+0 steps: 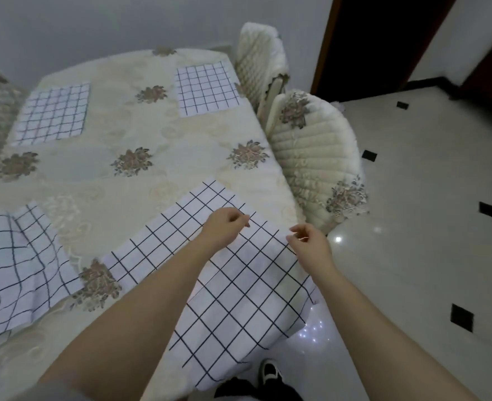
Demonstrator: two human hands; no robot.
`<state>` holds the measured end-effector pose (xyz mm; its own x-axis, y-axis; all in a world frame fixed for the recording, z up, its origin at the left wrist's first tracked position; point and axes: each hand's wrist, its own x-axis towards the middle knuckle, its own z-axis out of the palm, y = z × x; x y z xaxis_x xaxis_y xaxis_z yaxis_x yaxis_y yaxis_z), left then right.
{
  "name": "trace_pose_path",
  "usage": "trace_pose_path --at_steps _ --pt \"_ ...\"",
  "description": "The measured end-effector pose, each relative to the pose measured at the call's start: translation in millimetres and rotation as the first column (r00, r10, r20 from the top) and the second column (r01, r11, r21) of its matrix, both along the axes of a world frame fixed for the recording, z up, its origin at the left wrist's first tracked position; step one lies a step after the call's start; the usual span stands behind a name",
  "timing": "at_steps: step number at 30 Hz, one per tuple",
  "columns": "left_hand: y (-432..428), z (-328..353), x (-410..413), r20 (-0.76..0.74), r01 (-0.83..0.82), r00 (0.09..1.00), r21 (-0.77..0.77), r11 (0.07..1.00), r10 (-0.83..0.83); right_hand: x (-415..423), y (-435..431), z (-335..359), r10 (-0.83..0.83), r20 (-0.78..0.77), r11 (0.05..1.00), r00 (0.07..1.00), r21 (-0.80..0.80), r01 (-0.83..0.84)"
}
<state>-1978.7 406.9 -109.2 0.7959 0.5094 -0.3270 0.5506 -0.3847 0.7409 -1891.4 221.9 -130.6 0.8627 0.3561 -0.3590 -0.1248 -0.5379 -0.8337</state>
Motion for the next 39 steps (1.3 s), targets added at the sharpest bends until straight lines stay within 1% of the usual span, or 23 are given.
trace_pose_path --at_steps 2,3,5,6,9,12,14,16,20,21,23,25,27,30,34,39 --pt "5.4 -4.9 18.4 -0.076 0.212 0.976 0.135 0.968 -0.203 4.9 -0.6 -4.1 0.102 0.112 0.982 0.989 -0.17 -0.082" --pt "7.4 -7.7 26.8 -0.121 0.331 0.943 0.211 0.92 -0.311 6.4 -0.1 -6.7 0.17 0.156 0.957 0.973 -0.263 -0.125" --pt "10.2 -12.3 42.3 -0.232 0.545 0.838 0.323 0.773 -0.494 7.2 -0.3 -11.3 0.275 0.184 0.891 0.944 -0.417 -0.178" --pt "10.4 -13.0 49.7 -0.277 0.613 0.79 0.356 0.706 -0.546 7.6 -1.1 -13.2 0.302 0.175 0.863 0.937 -0.468 -0.19" --pt "11.9 -19.1 66.1 -0.375 0.72 0.692 0.424 0.549 -0.617 7.2 -1.9 -17.6 0.363 0.147 0.803 0.92 -0.551 -0.228" --pt "11.6 -27.3 78.3 -0.473 0.789 0.607 0.458 0.41 -0.639 10.9 -0.7 -20.2 0.404 0.158 0.754 0.901 -0.616 -0.229" --pt "10.7 -32.8 83.6 -0.525 0.811 0.571 0.481 0.333 -0.632 13.8 0.7 -22.6 0.406 0.149 0.732 0.902 -0.644 -0.223" --pt "9.3 -36.6 86.6 -0.565 0.817 0.56 0.498 0.291 -0.606 16.0 2.2 -23.4 0.381 0.105 0.729 0.919 -0.645 -0.229" --pt "7.1 -33.3 90.9 -0.651 0.855 0.516 0.426 0.296 -0.556 17.9 1.7 -25.1 0.384 0.02 0.713 0.923 -0.642 -0.282" --pt "7.2 -32.0 90.9 -0.672 0.866 0.498 0.414 0.28 -0.548 17.6 1.6 -25.6 0.38 0.005 0.715 0.925 -0.636 -0.29" --pt "8.7 -29.9 89.3 -0.694 0.883 0.466 0.401 0.243 -0.548 17.1 1.3 -24.6 0.371 0.005 0.742 0.929 -0.603 -0.293" --pt "12.8 -29.6 85.2 -0.684 0.886 0.46 0.394 0.244 -0.566 16.3 0.6 -18.5 0.36 0.024 0.782 0.932 -0.553 -0.288" --pt "18.6 -26.8 81.5 -0.651 0.877 0.479 0.382 0.292 -0.589 18.0 -0.2 -10.7 0.348 0.055 0.808 0.936 -0.523 -0.27" --pt "28.1 -14.2 74.7 -0.564 0.845 0.534 0.387 0.37 -0.63 24.4 3.0 -0.2 0.355 0.085 0.839 0.931 -0.468 -0.277" --pt "43.3 11.1 63.1 -0.46 0.781 0.625 0.35 0.518 -0.631 34.0 11.2 18.5 0.394 0.103 0.867 0.913 -0.372 -0.332" --pt "73.6 44.8 44.8 -0.43 0.716 0.698 0.388 0.581 -0.573 43.4 22.7 51.6 0.485 0.147 0.85 0.862 -0.309 -0.426"
